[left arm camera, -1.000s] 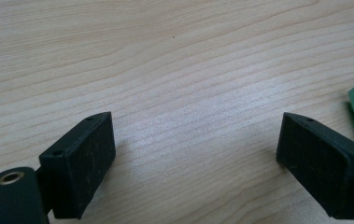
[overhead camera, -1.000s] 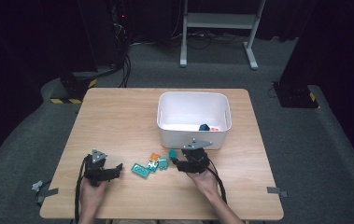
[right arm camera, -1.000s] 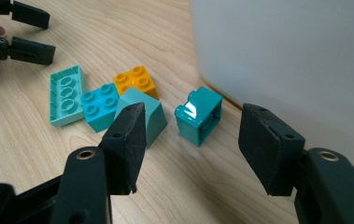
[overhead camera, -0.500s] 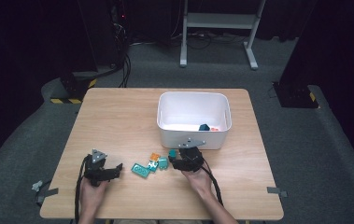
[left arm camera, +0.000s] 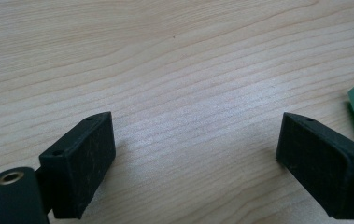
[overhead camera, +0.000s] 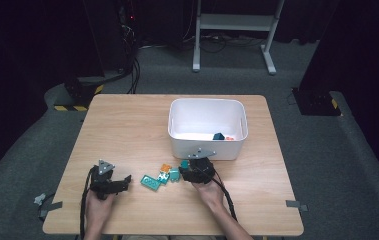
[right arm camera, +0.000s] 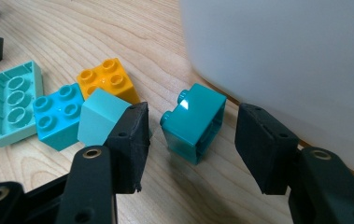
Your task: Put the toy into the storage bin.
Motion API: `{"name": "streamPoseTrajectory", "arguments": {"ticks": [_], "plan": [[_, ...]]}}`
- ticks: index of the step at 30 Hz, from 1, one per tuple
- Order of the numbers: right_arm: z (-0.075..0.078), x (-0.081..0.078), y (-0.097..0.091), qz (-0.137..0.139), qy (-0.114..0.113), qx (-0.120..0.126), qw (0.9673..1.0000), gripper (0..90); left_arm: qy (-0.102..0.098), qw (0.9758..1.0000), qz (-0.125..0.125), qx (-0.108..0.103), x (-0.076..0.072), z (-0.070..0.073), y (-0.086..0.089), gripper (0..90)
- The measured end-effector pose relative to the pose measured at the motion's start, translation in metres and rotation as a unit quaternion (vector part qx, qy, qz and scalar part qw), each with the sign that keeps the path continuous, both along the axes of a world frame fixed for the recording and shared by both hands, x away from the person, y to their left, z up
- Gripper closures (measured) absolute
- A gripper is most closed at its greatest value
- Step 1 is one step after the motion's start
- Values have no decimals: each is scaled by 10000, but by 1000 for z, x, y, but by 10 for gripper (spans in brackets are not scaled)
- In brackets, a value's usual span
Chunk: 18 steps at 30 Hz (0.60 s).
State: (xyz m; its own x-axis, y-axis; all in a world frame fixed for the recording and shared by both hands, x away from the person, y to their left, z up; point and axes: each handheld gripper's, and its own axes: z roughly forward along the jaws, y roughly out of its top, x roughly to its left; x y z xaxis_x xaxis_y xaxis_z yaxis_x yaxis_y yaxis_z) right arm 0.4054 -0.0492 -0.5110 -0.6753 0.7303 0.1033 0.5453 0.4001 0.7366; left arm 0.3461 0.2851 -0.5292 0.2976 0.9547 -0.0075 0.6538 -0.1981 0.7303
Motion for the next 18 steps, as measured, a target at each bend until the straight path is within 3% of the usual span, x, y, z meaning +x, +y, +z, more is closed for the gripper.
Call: {"name": "streamPoseTrajectory", "arguments": {"ticks": [9, 18], "plan": [[-4, 1, 0, 36, 29, -153, 9999, 542, 0, 10000, 0, 1, 0, 0, 0, 115], [-4, -2, -3, 81, 40, -151, 9998, 666, 1, 10000, -1, 2, 0, 0, 0, 115]]}}
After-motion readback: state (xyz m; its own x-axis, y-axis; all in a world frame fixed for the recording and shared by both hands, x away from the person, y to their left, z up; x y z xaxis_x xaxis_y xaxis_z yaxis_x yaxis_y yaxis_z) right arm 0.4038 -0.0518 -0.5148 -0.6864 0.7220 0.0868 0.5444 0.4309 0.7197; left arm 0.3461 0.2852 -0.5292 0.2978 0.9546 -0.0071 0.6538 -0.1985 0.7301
